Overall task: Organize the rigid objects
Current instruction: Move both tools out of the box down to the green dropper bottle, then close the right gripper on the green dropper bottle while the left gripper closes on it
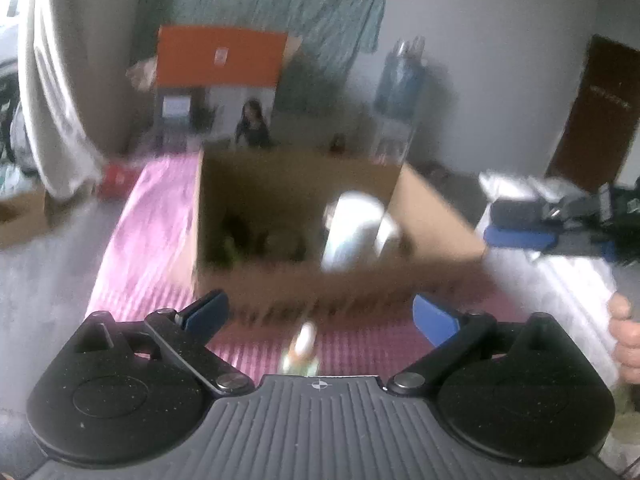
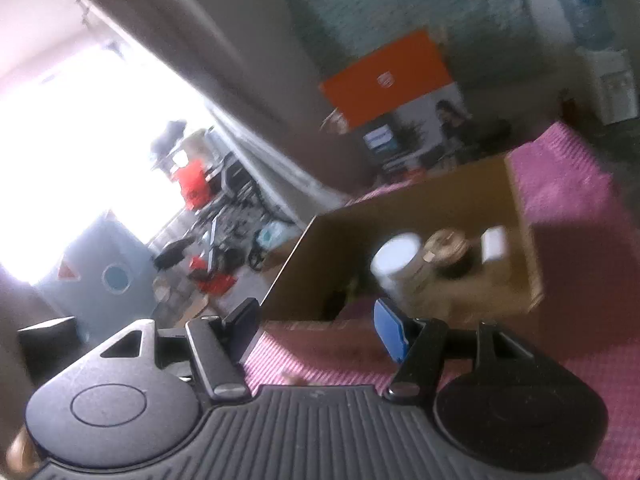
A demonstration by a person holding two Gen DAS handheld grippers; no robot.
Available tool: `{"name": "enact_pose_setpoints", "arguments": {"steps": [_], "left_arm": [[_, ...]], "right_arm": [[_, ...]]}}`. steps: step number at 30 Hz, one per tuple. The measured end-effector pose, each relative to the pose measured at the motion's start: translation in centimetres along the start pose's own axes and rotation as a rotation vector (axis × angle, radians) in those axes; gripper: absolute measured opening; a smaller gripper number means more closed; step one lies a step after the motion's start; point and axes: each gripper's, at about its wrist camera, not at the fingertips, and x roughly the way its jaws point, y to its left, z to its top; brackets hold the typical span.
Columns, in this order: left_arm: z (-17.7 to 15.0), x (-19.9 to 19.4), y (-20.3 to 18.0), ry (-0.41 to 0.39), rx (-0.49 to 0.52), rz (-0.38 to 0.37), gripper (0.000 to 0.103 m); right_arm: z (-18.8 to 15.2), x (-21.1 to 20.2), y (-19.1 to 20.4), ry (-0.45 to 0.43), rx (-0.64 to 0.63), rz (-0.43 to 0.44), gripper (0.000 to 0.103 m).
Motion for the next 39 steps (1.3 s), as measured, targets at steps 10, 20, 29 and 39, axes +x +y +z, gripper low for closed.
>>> {"name": "enact_pose_setpoints", "arguments": {"steps": [10, 20, 29, 39], "left_arm": [[-4.2, 4.3, -0.4, 0.106, 0.101, 0.099, 0.093], [-4.7, 7.1, 0.7, 0.157, 0.078, 0.125, 0.067], [-5.3, 7.7, 0.1, 0.154, 0.076, 0.119, 0.057], [-5.1, 8.7, 0.0, 0.167, 0.082, 0.121, 0.036]], "right_arm": [[-4.0, 8.2, 2.5, 0.193, -0.065, 0.011, 0.063], [-5.8, 12.7, 3.4, 0.301, -0.135, -0.025, 0.051], [-5.6, 14.2, 3.1, 0.335, -0.156, -0.034, 0.038], [-5.3, 14.2, 3.4, 0.333, -0.182, -0.038, 0.035]]}}
